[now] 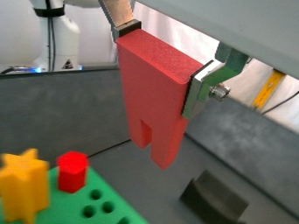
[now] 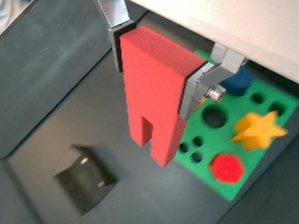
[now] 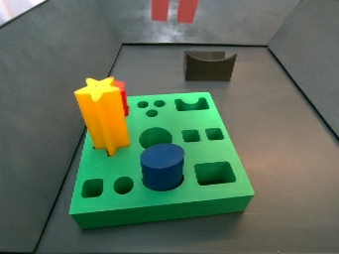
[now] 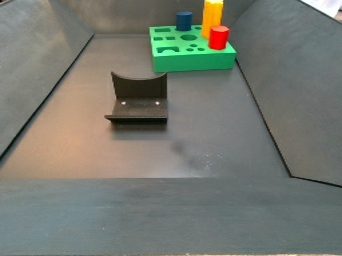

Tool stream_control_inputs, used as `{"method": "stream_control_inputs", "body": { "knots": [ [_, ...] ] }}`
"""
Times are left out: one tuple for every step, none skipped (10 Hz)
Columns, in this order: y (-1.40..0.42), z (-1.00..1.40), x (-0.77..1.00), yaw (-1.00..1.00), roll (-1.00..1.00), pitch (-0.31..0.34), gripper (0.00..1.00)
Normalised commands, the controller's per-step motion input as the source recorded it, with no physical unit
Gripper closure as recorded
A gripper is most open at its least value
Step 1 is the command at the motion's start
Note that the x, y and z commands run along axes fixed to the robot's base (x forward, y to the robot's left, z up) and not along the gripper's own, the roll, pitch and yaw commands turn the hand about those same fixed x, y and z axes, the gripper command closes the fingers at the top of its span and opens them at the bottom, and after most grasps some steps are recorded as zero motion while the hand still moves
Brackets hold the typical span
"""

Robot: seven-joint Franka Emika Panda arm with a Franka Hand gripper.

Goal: Pick up the double-square object. Move up. Rotate the double-square object. Place the double-square object on the fixture. Regrasp the double-square object. Move to above the board. Insert the double-square object.
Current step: Move to above the board, then insert the double-square object.

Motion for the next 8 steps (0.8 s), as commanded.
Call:
{"method": "stream_control_inputs", "body": {
  "knots": [
    [-0.14, 0.05, -0.19, -0.14, -1.0, -0.097, 1.0],
    [-0.07, 0.04, -0.13, -0.14, -1.0, -0.094, 1.0],
    [-0.03, 0.02, -0.1, -0.14, -1.0, -0.097, 1.0],
    [0.0, 0.01, -0.08, -0.11, -0.83, -0.084, 1.0],
    [0.02, 0.0, -0.07, -0.07, -0.61, -0.068, 1.0],
    [0.01, 0.0, -0.05, -0.03, -0.37, -0.049, 1.0],
    [0.01, 0.0, -0.04, -0.03, -0.28, -0.042, 1.0],
    [-0.22, -0.43, 0.59, 0.45, 0.1, 0.08, 1.0]
  ]
}}
